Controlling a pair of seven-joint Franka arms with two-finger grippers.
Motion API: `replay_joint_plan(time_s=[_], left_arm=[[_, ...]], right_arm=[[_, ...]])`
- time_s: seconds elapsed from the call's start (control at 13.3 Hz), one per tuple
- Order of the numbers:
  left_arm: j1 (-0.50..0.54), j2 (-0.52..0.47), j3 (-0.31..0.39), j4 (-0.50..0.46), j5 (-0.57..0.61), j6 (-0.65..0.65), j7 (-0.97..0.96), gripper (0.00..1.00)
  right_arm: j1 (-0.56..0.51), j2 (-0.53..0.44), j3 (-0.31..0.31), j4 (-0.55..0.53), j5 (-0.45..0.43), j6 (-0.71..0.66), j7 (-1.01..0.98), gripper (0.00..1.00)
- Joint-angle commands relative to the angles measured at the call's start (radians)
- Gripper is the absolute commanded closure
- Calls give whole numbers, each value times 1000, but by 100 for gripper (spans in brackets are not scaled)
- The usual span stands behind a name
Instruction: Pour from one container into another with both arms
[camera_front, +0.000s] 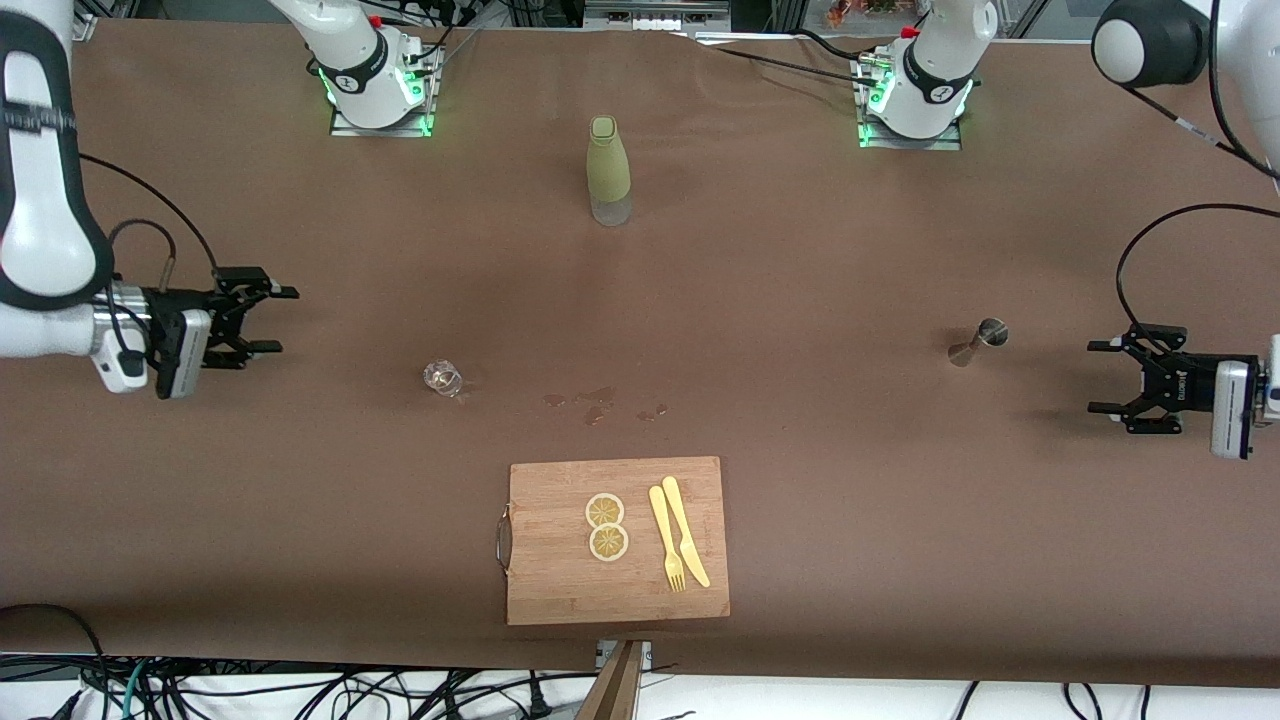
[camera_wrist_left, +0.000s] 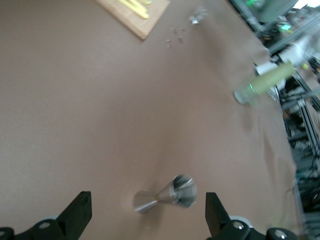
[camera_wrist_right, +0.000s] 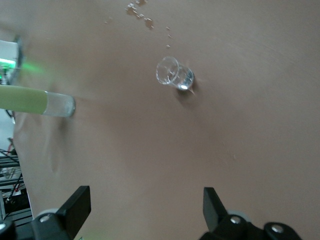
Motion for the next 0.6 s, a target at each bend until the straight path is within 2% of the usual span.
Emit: replay_joint_plan(time_s=[0.0,0.3,0.53], left_arm=[[-72,-110,2,-16,82,-4,-334,0],[-197,-259,-10,-18,196,-4,-798,0],[-256,-351,-83,-18,338,-1,-1060,0]], right_arm=[[20,-122,14,-28,-152,-19,216,0],[57,-248,14,-23,-381,-68,503,0],[112,-268,16,67,-470,-165,751,0]])
